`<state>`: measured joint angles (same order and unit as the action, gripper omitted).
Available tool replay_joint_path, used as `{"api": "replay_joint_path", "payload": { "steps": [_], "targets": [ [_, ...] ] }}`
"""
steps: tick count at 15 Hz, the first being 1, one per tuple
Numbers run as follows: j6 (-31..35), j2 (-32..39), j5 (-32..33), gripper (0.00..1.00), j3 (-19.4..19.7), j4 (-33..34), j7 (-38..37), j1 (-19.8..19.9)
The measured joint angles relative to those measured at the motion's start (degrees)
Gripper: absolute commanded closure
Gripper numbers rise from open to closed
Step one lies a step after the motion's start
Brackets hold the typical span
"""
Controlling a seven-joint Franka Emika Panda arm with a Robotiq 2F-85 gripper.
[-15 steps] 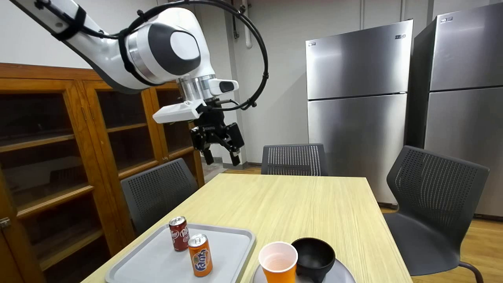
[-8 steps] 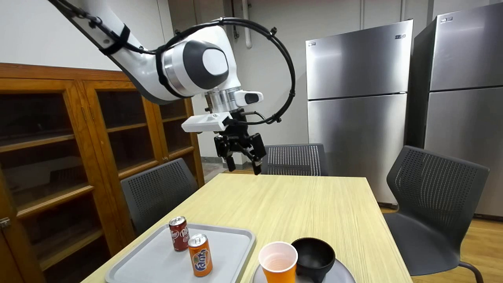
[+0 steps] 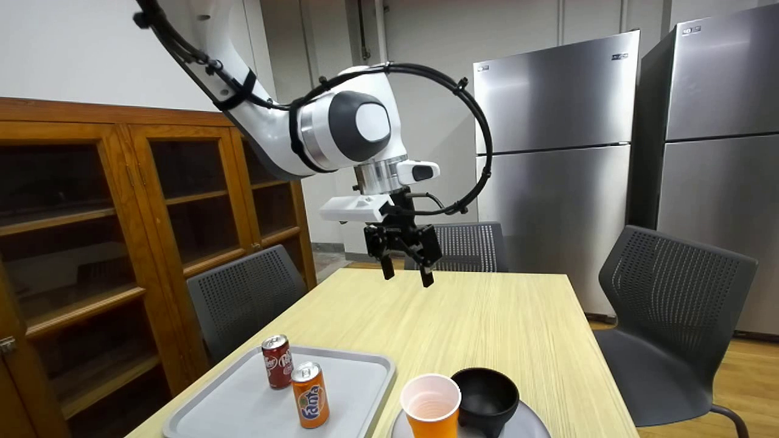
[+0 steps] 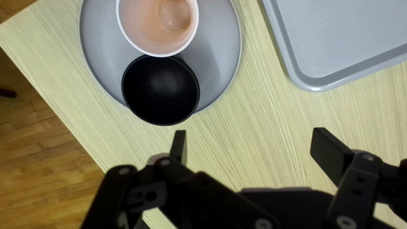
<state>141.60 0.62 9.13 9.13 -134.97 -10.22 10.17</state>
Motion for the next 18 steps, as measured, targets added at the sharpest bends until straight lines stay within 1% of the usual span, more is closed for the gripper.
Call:
{"api": "replay_joint_path", "payload": {
  "steps": [8, 14, 18],
  "targets": [
    [2.5, 8.5, 0.0, 0.0, 1.5, 4.7, -0.8, 0.0],
    [2.9, 13.7, -0.1, 0.0, 2.5, 7.4, -1.1, -0.1],
    [4.8, 16.9, -0.1, 0.0, 3.5, 8.7, -2.7, -0.2]
  ]
}}
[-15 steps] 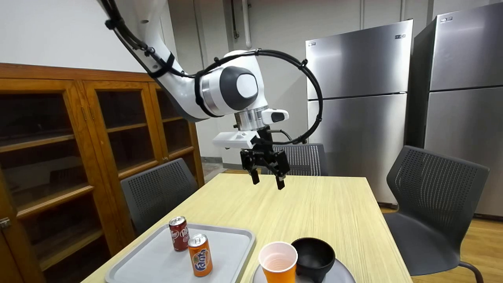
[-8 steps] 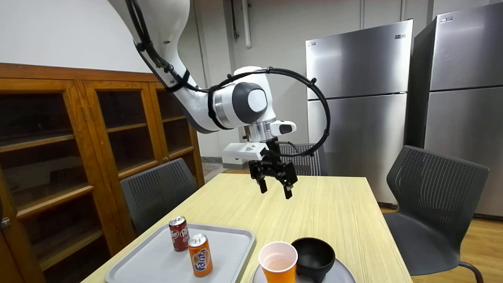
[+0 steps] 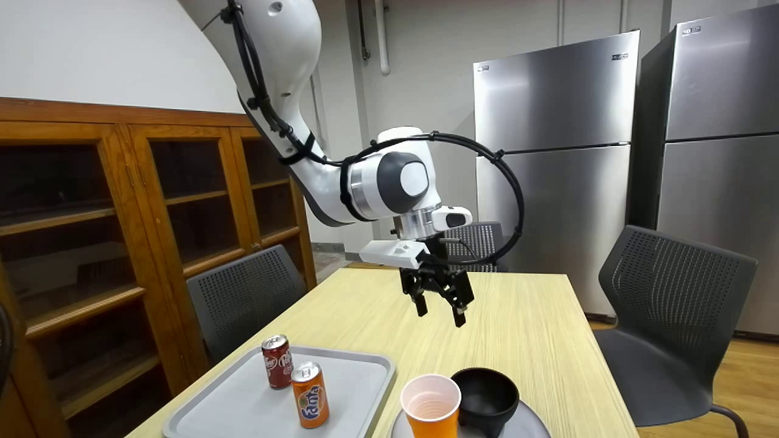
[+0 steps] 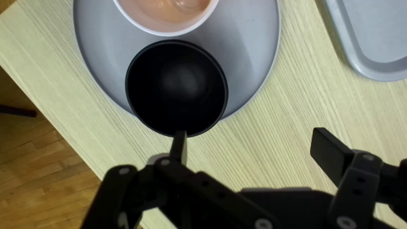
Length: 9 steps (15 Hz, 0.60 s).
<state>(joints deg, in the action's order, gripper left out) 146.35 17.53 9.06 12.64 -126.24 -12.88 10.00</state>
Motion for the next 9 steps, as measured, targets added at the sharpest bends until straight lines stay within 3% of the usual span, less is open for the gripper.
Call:
{"api": "replay_joint_path", "payload": {
  "steps": [9],
  "targets": [
    [2.5, 7.7, -0.2, 0.0, 1.9, 2.5, -4.5, -1.0]
  ]
}}
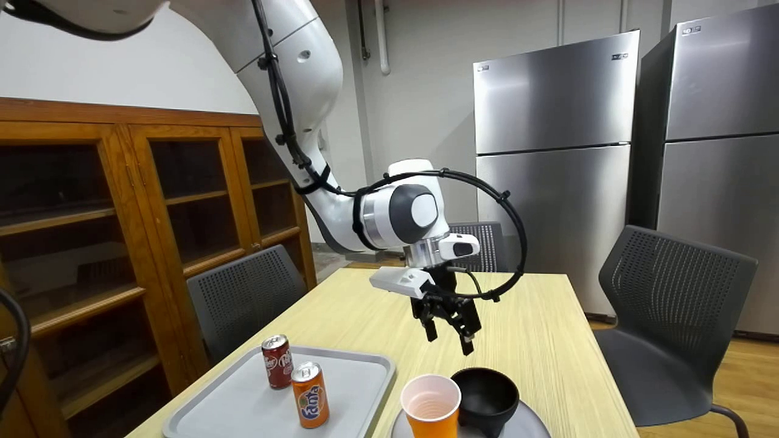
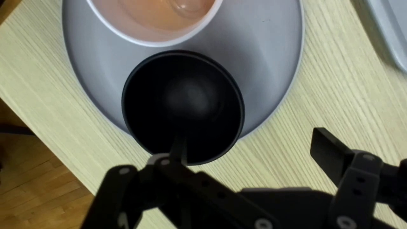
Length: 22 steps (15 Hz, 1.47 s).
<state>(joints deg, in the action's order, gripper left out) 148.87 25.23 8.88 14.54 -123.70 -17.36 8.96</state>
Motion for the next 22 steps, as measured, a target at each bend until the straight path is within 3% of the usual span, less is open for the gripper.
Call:
{"api": "replay_joint_path", "payload": {
  "steps": [12, 13, 15, 22],
  "targets": [
    [1.7, 11.1, -4.4, 0.0, 1.6, 6.3, -3.6, -1.2],
    [1.7, 11.9, -4.7, 0.25, 1.7, 7.1, -3.8, -1.2],
    [1.7, 13.4, -5.1, 0.32, 2.0, 8.4, -3.9, -1.3],
    [1.7, 15.4, -5.5, 0.88, 2.6, 10.5, -4.1, -1.8]
  ]
}}
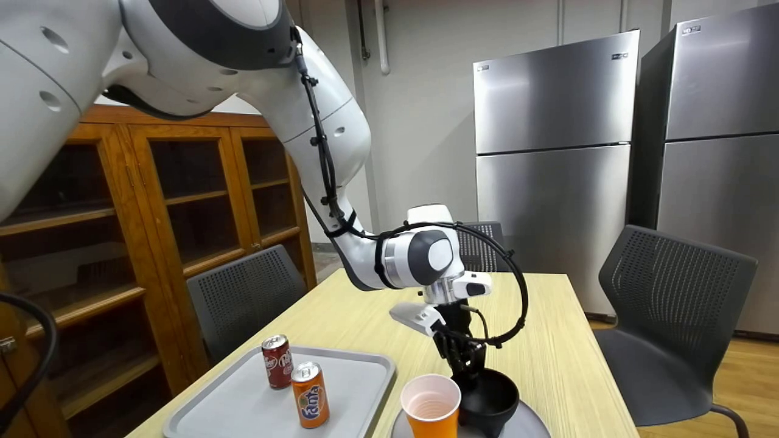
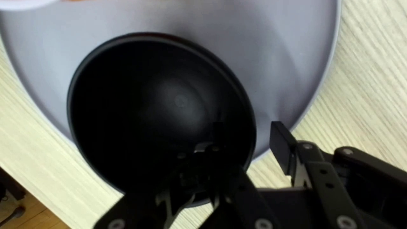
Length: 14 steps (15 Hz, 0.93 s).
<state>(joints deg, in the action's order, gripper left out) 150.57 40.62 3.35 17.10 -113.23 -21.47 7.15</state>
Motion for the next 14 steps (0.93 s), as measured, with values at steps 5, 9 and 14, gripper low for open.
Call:
{"api": "replay_joint_path", "payload": {
  "steps": [5, 9, 14],
  "targets": [
    [-0.1, -0.3, 0.0, 0.98, 1.4, 0.0, 0.0, -1.3],
    [-0.1, -1.1, 0.1, 0.98, 2.5, -0.3, 0.0, -2.7],
    [-0.2, -3.4, 0.3, 0.98, 3.7, -0.8, 0.0, -4.6]
  ]
}}
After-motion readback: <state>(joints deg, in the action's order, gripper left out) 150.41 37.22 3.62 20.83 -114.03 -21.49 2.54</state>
